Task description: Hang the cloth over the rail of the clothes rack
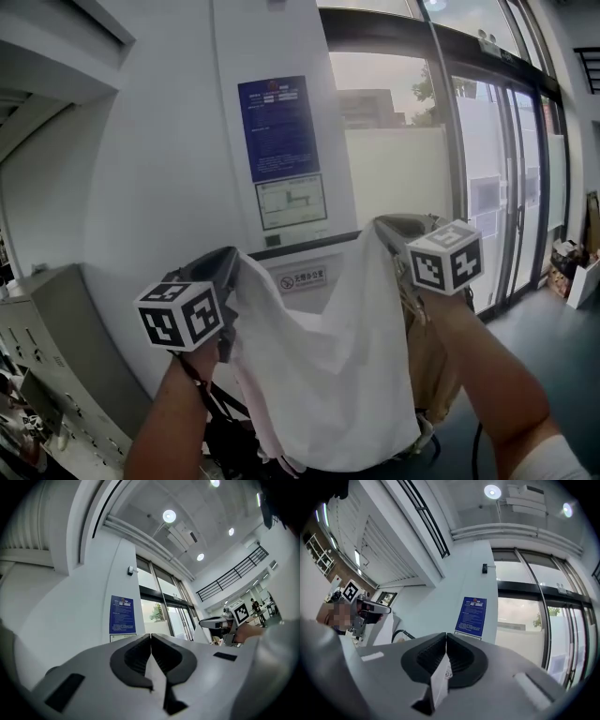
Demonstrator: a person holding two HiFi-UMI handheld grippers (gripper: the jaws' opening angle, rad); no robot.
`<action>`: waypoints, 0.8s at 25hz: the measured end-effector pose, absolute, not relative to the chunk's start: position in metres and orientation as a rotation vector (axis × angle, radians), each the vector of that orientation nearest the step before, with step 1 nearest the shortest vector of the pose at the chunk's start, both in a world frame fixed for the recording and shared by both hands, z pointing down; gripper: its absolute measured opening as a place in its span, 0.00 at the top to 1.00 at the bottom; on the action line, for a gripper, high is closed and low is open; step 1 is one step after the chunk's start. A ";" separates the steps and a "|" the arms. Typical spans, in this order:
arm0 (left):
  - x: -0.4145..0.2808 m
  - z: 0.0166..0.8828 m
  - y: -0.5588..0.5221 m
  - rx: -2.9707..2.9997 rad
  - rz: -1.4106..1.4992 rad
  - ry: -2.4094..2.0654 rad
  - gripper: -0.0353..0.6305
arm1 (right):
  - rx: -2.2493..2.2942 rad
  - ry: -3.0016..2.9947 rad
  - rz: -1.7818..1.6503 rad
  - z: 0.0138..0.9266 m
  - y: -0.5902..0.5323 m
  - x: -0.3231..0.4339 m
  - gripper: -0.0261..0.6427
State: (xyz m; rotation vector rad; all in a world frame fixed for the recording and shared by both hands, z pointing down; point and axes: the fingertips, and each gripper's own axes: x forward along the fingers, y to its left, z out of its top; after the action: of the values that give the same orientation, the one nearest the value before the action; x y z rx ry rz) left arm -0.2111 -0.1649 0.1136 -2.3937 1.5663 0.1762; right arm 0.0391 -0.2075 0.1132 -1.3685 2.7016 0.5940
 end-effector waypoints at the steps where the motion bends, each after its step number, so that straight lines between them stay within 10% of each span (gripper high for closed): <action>1: -0.212 0.101 -0.176 -2.379 0.179 1.568 0.93 | -1.364 2.698 0.619 0.099 -0.219 0.035 0.95; 20: -0.329 -0.075 -0.484 -1.974 0.184 1.999 0.93 | -1.398 2.682 0.791 -0.079 -0.609 0.040 0.95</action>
State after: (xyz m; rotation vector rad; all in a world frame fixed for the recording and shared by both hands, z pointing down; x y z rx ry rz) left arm -0.3285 -0.4838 -0.0754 -1.9736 1.9993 0.1840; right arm 0.0400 -0.6085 -0.0793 -1.3976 2.6821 0.7910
